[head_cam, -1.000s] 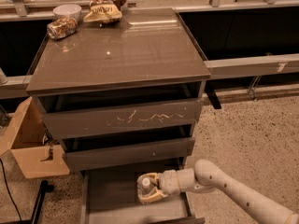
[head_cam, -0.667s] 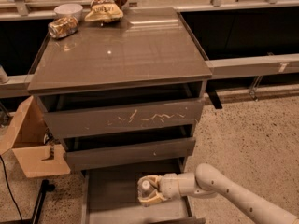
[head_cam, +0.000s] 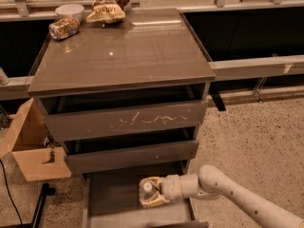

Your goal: Pick blue plastic bottle from bottom drawer and place on counter

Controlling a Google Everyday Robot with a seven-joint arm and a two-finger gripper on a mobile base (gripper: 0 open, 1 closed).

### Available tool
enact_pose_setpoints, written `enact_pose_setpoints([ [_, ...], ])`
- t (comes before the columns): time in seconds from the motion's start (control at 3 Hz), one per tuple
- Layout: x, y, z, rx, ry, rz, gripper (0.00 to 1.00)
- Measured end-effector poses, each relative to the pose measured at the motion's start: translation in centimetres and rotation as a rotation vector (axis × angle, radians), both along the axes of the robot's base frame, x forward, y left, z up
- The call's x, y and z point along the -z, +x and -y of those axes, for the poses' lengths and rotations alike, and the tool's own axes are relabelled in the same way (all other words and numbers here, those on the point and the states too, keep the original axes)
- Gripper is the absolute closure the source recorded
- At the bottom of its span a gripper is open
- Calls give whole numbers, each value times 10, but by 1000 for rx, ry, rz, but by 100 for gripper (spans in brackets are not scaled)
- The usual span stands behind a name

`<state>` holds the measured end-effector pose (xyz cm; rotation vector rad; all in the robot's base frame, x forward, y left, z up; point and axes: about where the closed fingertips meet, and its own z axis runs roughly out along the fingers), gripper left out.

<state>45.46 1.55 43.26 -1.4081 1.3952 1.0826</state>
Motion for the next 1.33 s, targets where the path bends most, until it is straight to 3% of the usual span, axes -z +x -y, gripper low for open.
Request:
enact_pose_setpoints([
  [0.33, -27, -3, -9, -24, 9, 11, 100],
  [1.0, -118, -17, -21, -86, 0, 57, 100],
  [1.33, -172, -17, -17, -89, -23, 107, 100],
])
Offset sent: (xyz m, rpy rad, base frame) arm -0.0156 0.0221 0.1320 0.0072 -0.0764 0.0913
